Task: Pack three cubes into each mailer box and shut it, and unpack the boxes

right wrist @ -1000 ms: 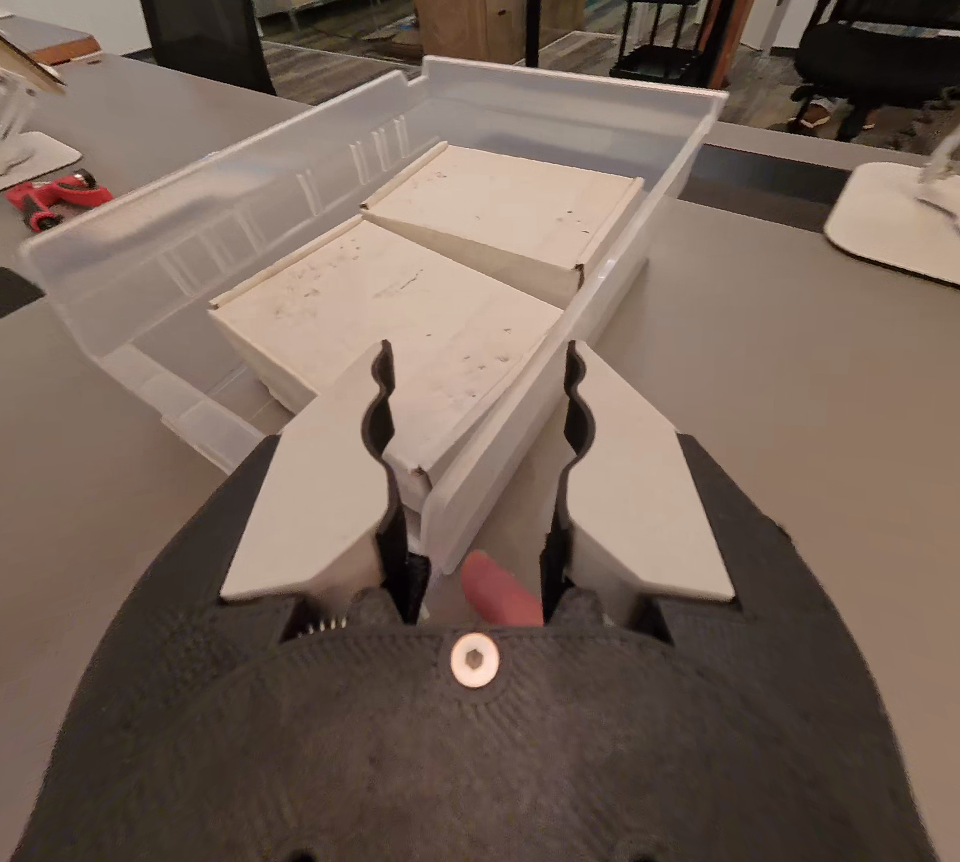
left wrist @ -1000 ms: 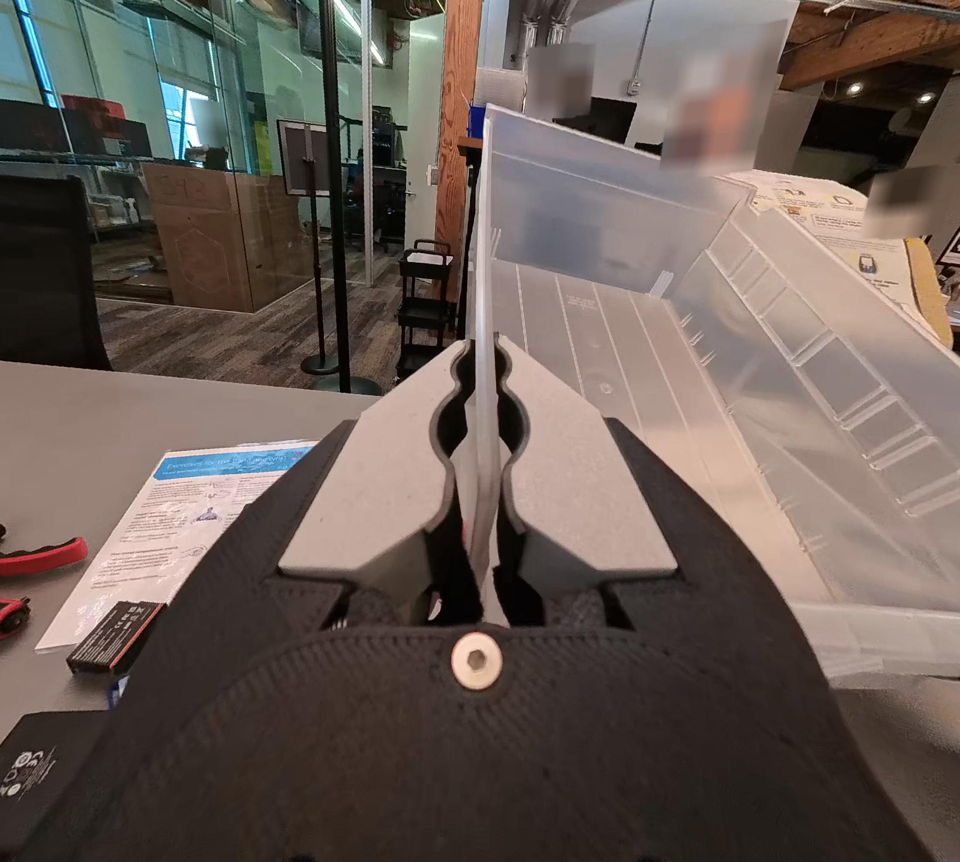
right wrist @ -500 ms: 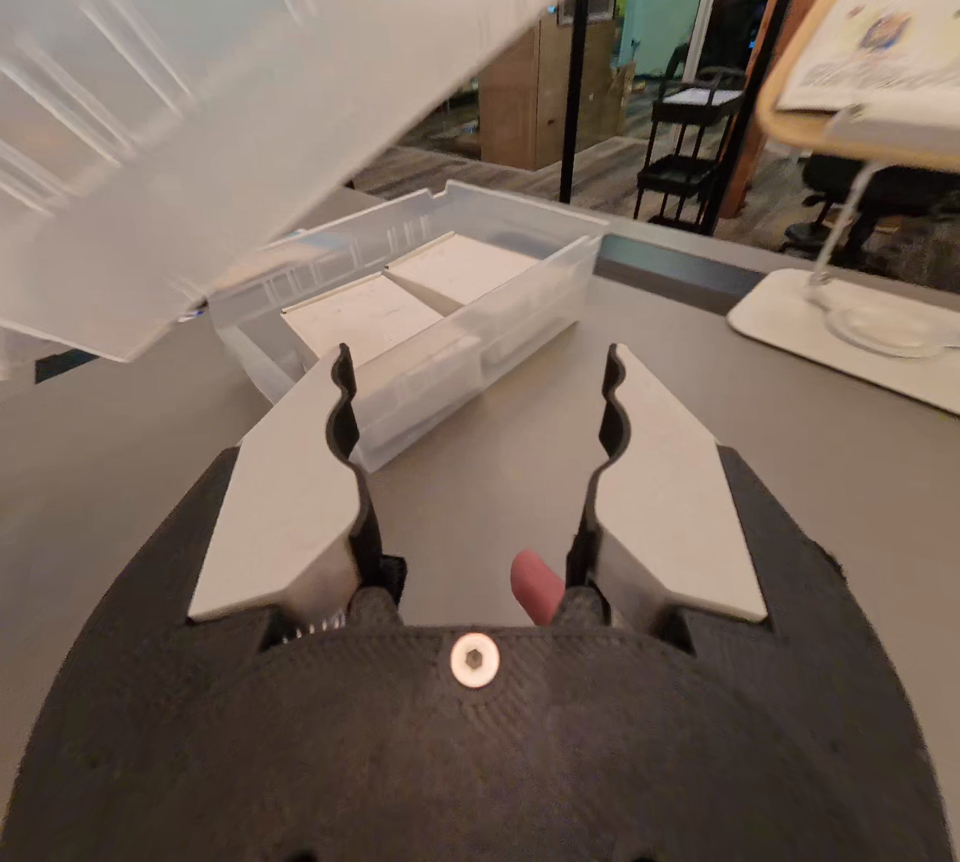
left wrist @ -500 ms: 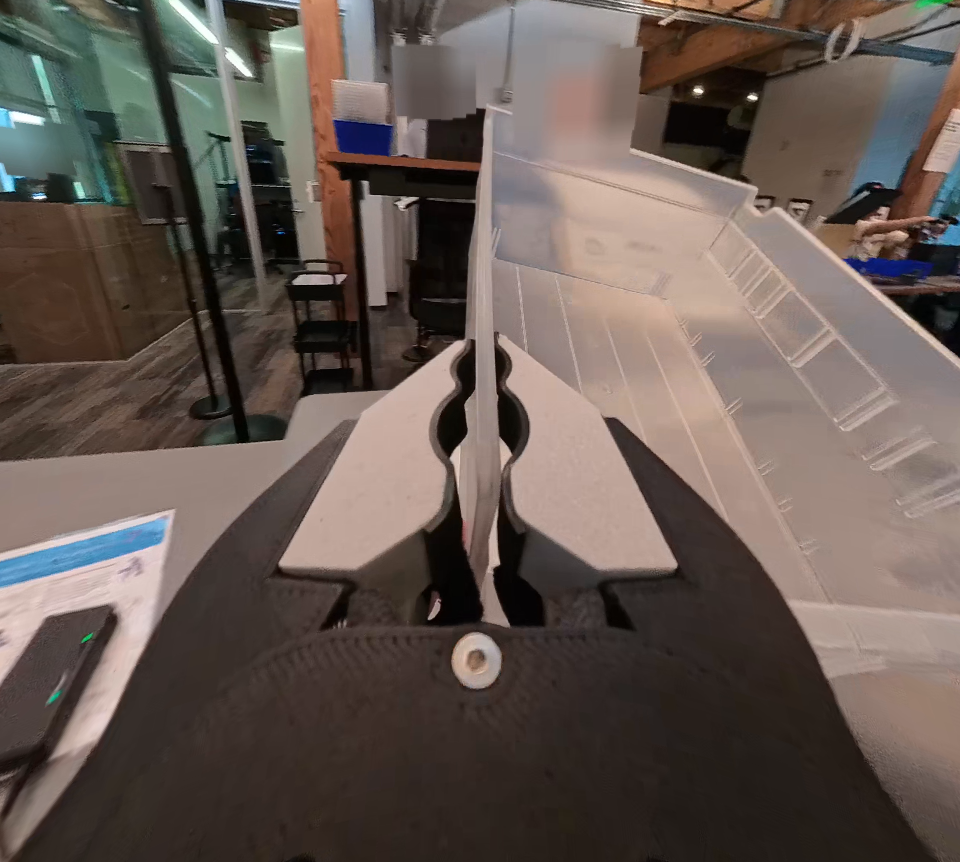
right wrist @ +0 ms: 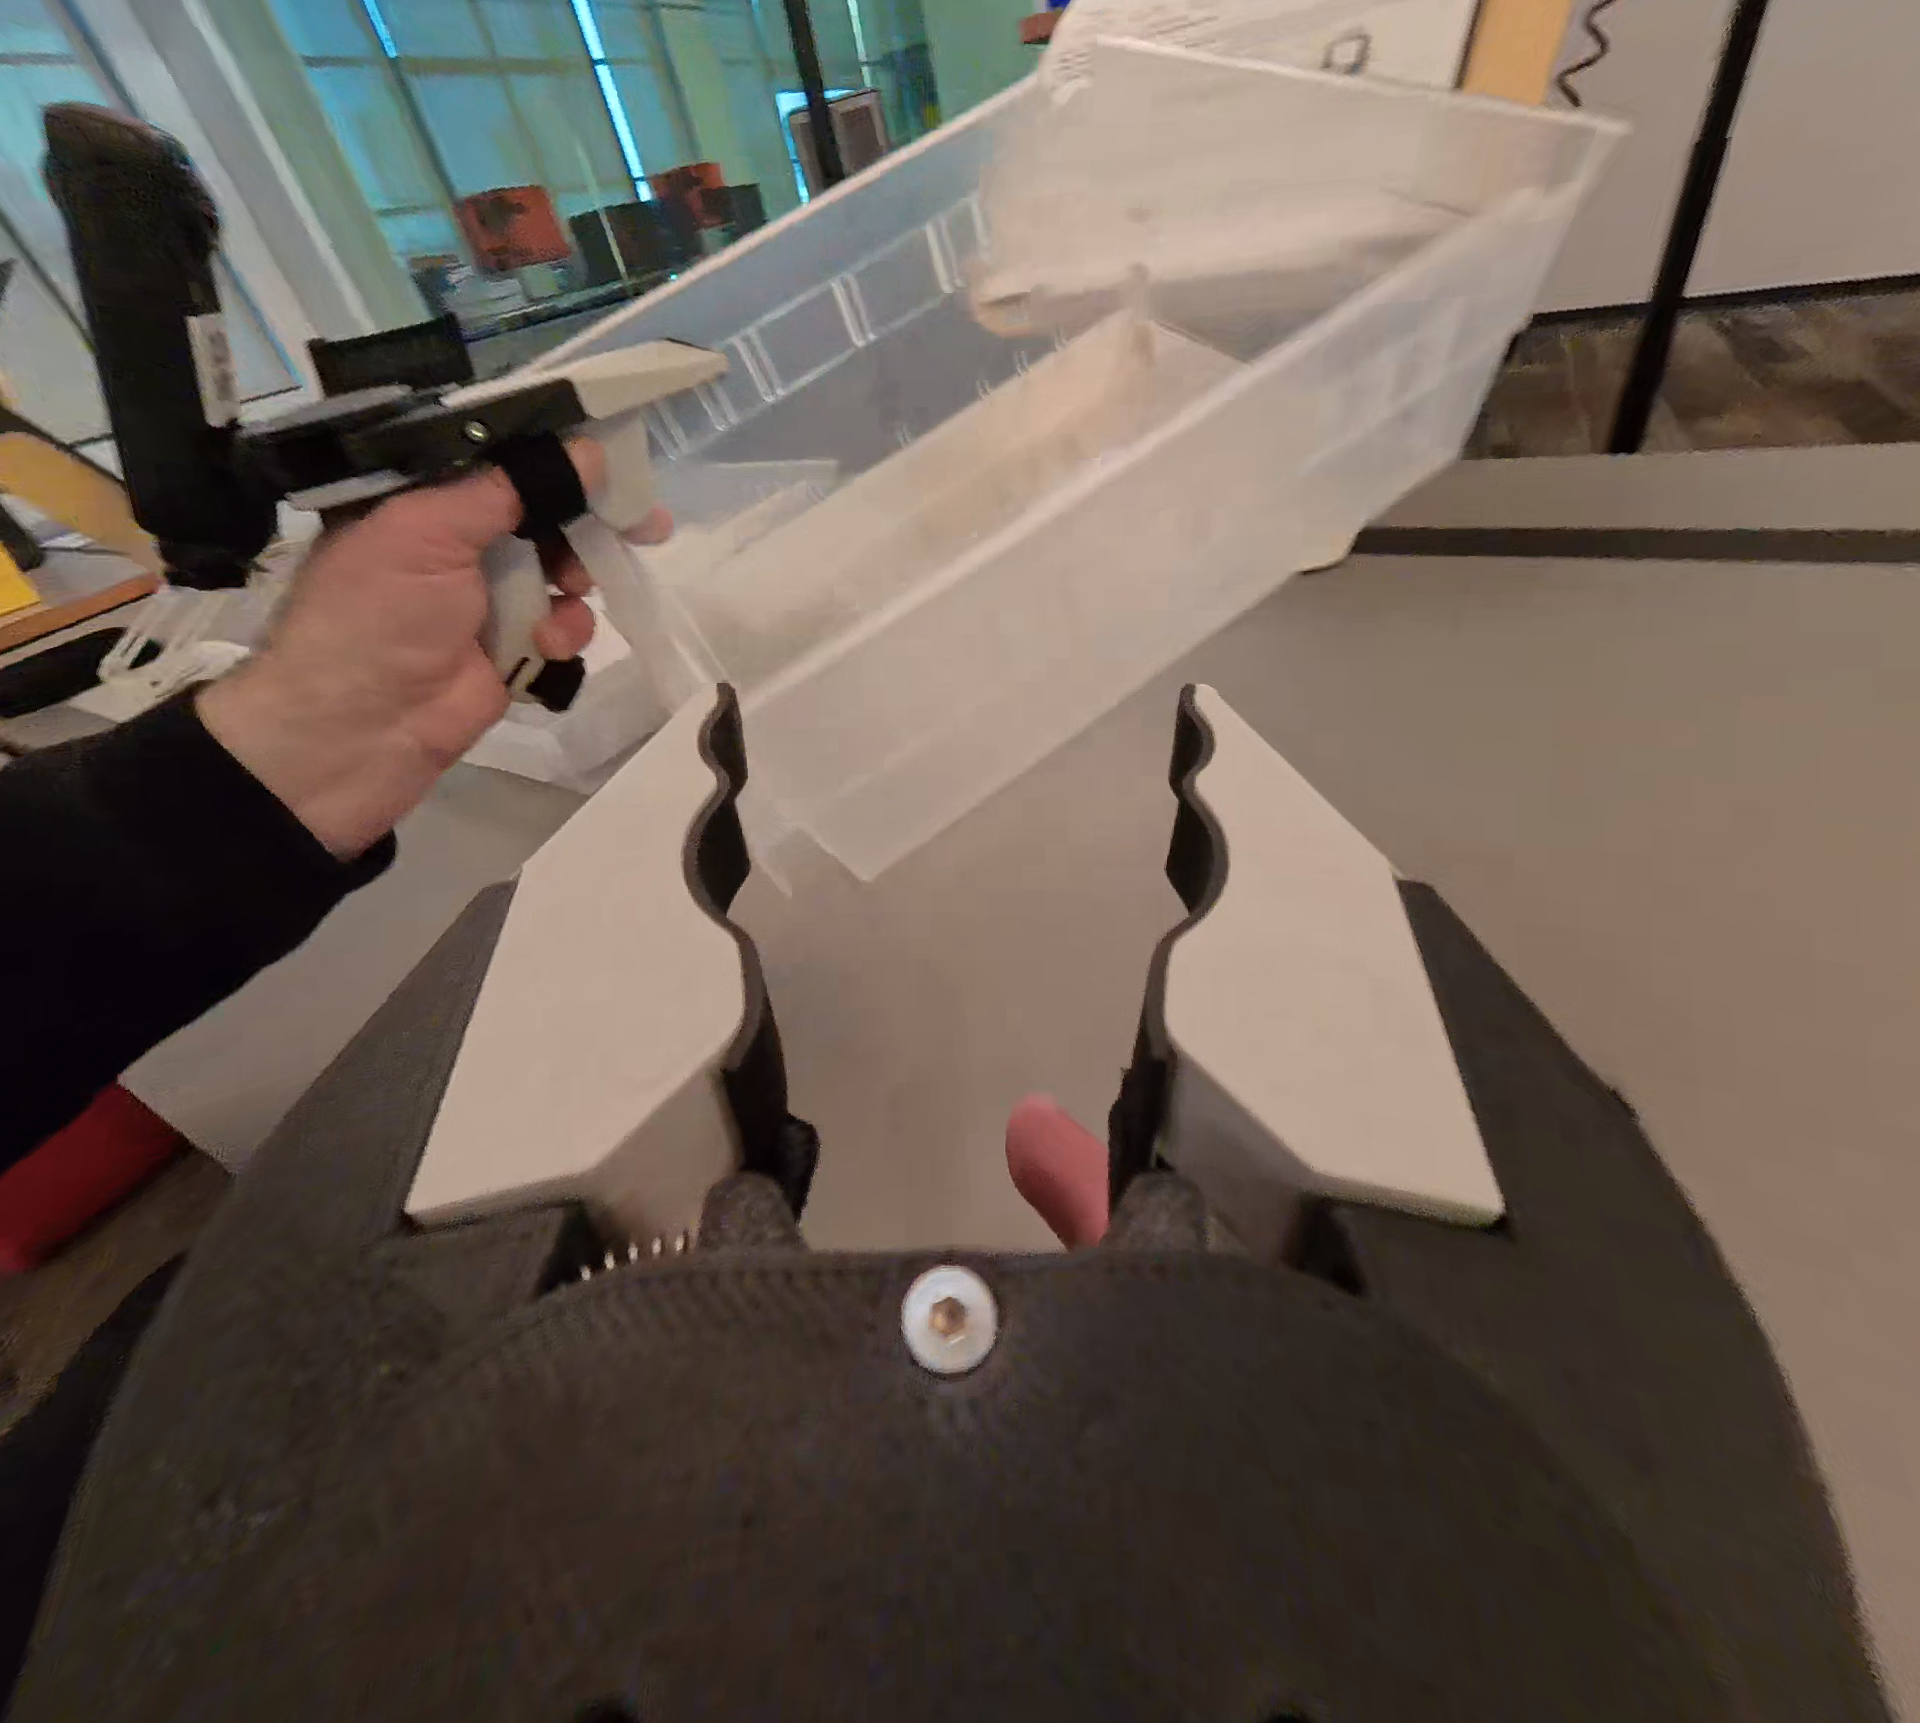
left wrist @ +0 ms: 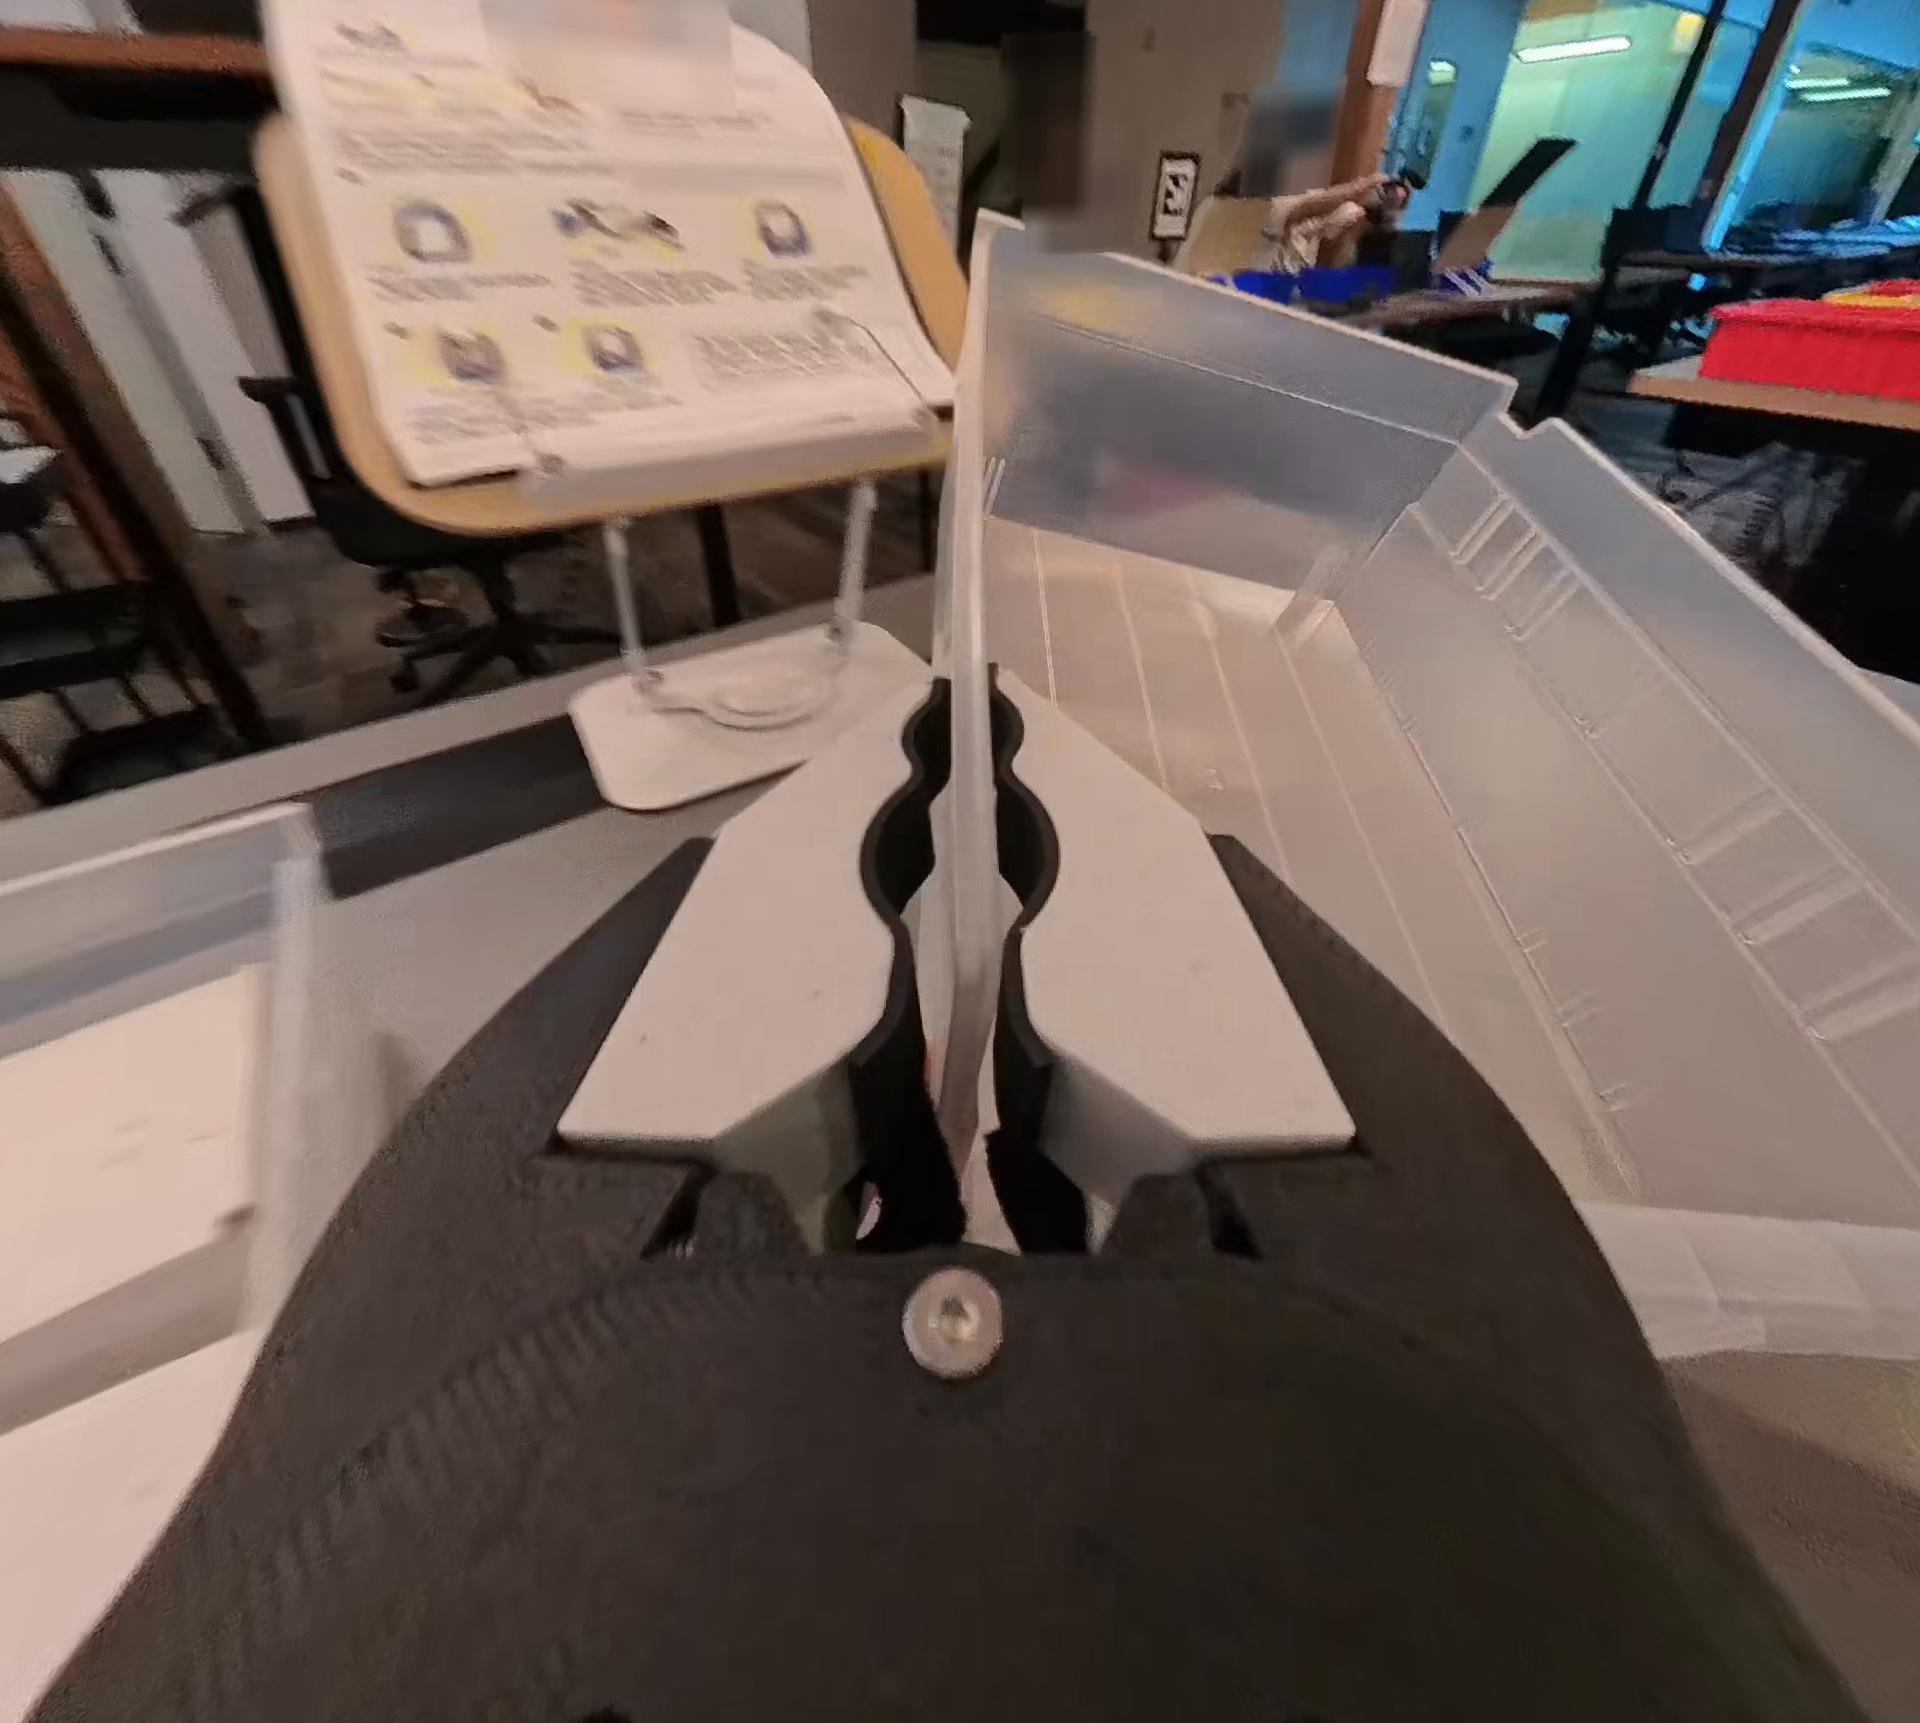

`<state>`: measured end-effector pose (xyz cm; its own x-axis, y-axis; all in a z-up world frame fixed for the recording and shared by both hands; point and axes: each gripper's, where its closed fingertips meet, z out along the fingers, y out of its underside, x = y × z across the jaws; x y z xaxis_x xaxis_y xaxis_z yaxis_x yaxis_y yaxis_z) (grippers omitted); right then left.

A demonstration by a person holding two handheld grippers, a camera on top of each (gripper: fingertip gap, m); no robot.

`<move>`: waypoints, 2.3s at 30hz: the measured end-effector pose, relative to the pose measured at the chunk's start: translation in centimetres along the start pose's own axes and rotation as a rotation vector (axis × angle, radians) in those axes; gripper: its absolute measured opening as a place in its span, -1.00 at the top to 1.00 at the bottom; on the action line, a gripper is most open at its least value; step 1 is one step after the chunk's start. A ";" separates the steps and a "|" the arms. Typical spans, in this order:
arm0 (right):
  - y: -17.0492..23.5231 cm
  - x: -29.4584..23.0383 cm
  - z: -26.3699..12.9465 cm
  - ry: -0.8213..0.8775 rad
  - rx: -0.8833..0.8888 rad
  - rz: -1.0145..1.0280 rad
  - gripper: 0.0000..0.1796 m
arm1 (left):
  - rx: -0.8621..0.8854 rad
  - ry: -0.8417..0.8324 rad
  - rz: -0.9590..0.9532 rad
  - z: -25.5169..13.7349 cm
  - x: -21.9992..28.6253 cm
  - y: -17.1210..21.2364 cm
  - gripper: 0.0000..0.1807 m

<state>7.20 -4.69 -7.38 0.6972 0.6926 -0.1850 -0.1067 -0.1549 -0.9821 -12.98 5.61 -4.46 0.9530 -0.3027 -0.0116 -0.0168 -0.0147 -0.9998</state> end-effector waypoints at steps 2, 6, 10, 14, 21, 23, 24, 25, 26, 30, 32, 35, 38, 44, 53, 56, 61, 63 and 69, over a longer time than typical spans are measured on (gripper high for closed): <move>0.7 0.8 -0.7 0.026 -0.010 0.014 0.11 | -0.043 0.033 -0.024 2.5 2.4 1.9 0.98; 2.9 2.3 -0.9 0.047 -0.089 0.050 0.15 | -0.087 0.061 -0.047 5.8 6.0 4.8 0.98; 4.2 4.9 -0.7 0.113 -0.127 0.037 0.16 | -0.133 0.078 -0.085 7.8 8.3 6.8 0.97; 4.9 7.9 -0.6 0.159 -0.149 0.049 0.22 | -0.164 0.068 -0.100 9.4 9.5 8.5 0.96; 4.5 12.8 -0.4 0.230 -0.173 0.021 0.28 | -0.203 0.091 -0.181 11.9 11.9 10.9 0.86; 4.1 15.0 -0.3 0.275 -0.174 0.000 0.24 | -0.228 0.136 -0.190 12.4 13.6 11.3 0.74; 3.9 16.2 -0.2 0.299 -0.174 -0.015 0.23 | -0.248 0.157 -0.197 12.7 14.5 11.6 0.67; 3.6 17.3 -0.2 0.319 -0.173 -0.027 0.23 | -0.246 0.173 -0.201 12.9 15.2 11.6 0.62; 3.3 18.5 -0.1 0.335 -0.174 -0.035 0.24 | -0.249 0.185 -0.200 13.2 16.0 11.5 0.56; 2.4 23.9 0.1 0.401 -0.185 -0.030 0.21 | -0.265 0.250 -0.217 14.2 19.5 11.3 0.42; 1.9 26.8 0.0 0.441 -0.185 -0.034 0.22 | -0.272 0.282 -0.205 14.8 21.5 11.3 0.35; 1.1 30.7 -0.1 0.476 -0.169 -0.007 0.26 | -0.278 0.323 -0.214 16.2 24.0 11.1 0.26; 0.6 33.8 -0.2 0.502 -0.170 0.009 0.29 | -0.282 0.341 -0.235 18.0 25.8 11.0 0.22; 0.0 39.0 -0.8 0.541 -0.194 -0.002 0.38 | -0.306 0.375 -0.255 20.9 28.5 10.7 0.17; -6.2 35.6 -4.8 0.678 -0.057 -0.361 0.43 | -0.212 0.527 -0.061 13.3 26.1 5.4 0.20; -7.5 29.1 -3.3 0.555 0.002 -0.511 0.53 | -0.162 0.535 0.083 8.2 22.3 2.6 0.24; -5.5 17.5 2.5 0.201 -0.006 -0.526 0.55 | -0.232 0.350 0.429 1.4 9.0 -0.5 0.37; -3.8 13.0 5.3 0.068 -0.029 -0.545 0.55 | -0.314 0.275 0.514 -0.7 2.5 -0.8 0.32; 1.7 4.1 13.3 -0.190 -0.099 -0.593 0.71 | -0.631 0.166 0.678 -3.2 -15.1 3.1 0.25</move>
<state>0.44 7.26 -10.26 0.4787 0.7924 0.3782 0.3315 0.2357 -0.9135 -28.39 7.08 -7.38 0.6256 -0.5669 -0.5360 -0.7593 -0.2845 -0.5853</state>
